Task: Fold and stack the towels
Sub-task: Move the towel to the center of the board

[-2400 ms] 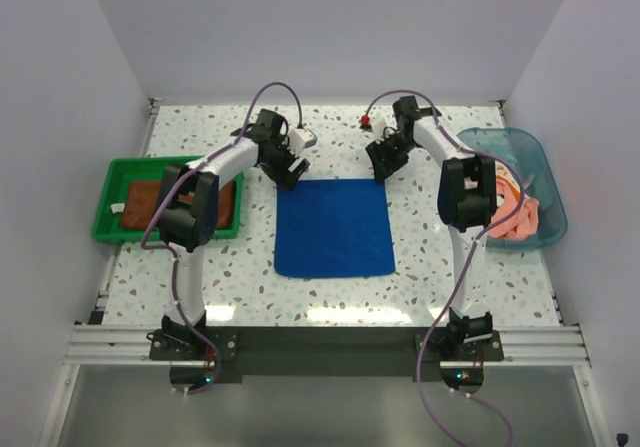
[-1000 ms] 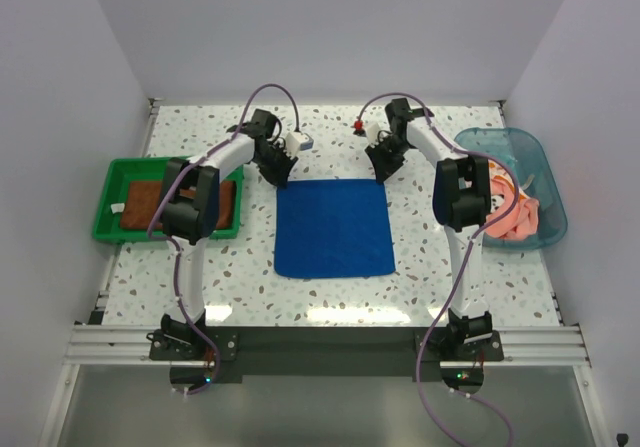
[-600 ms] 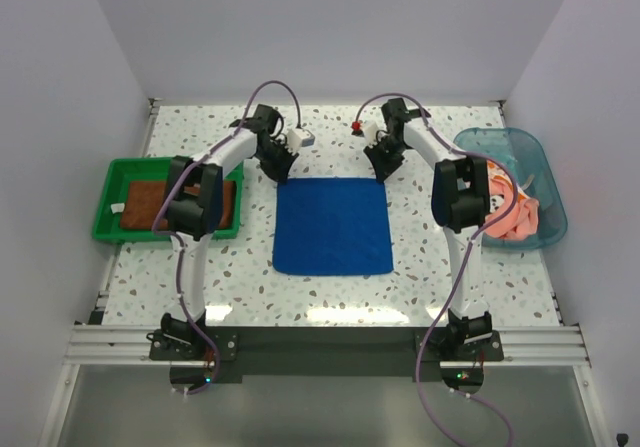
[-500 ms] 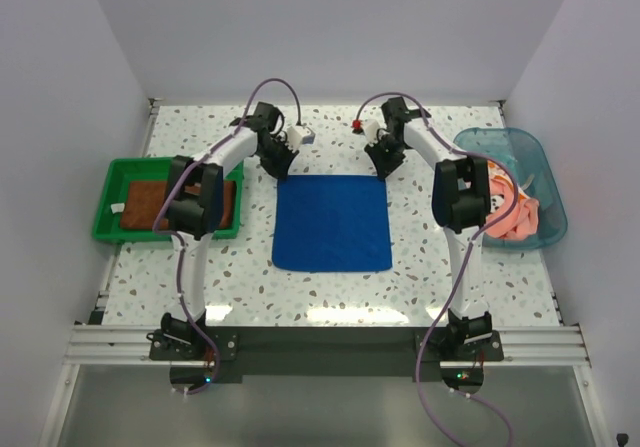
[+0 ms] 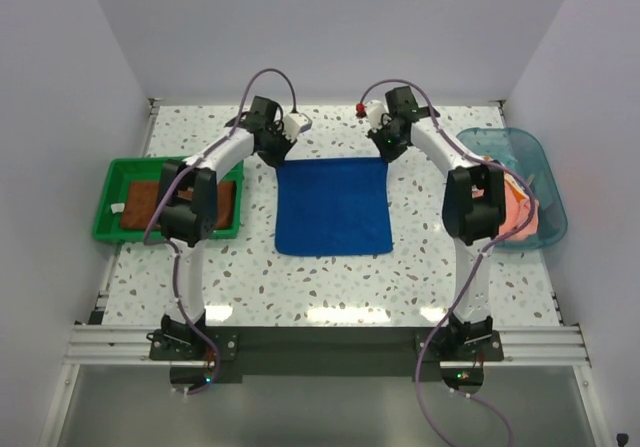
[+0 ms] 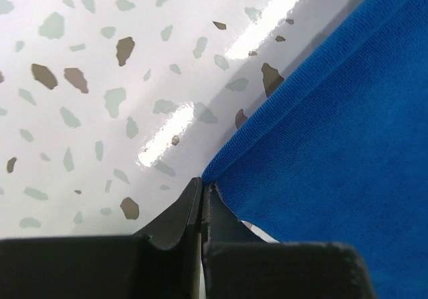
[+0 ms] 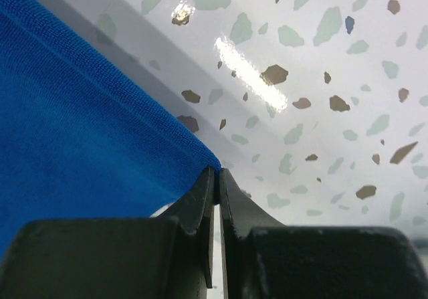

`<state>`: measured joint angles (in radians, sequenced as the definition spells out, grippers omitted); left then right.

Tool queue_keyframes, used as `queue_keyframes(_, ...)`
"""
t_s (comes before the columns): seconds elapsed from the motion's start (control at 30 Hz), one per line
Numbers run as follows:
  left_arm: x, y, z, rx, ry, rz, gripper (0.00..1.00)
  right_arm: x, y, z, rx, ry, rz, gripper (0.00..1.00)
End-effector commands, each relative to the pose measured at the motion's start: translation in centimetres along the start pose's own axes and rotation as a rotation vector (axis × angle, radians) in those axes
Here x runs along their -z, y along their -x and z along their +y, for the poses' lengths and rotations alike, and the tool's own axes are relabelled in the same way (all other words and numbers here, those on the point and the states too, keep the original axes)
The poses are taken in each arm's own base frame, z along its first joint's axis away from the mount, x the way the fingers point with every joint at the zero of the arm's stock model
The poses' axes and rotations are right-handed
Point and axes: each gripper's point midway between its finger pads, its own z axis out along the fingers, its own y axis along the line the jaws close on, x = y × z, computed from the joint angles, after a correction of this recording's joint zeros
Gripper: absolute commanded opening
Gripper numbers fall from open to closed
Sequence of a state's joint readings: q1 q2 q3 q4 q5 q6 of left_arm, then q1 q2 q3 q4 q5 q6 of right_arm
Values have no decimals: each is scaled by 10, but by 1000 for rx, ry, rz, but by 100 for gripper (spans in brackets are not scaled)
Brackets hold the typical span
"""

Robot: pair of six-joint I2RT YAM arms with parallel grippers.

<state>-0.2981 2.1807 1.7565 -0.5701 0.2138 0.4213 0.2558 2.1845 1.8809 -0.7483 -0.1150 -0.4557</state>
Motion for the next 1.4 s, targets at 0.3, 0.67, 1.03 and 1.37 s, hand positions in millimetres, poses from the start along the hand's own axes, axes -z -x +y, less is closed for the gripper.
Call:
queue_keyframes(0.3, 73, 0, -10, 85, 100, -114, 0, 55, -7, 9, 0, -118, -62, 0)
queue_keyframes(0.67, 102, -16, -47, 168, 56, -162, 0, 90, -30, 41, -49, -61, -48, 0)
queue_keyframes(1.03, 111, -57, -81, 270, 39, -112, 0, 100, -73, 77, -215, -34, 15, 0)
queue_keyframes(1.37, 105, -80, -123, 355, -39, -101, 0, 89, -103, 111, -355, 9, 16, 0)
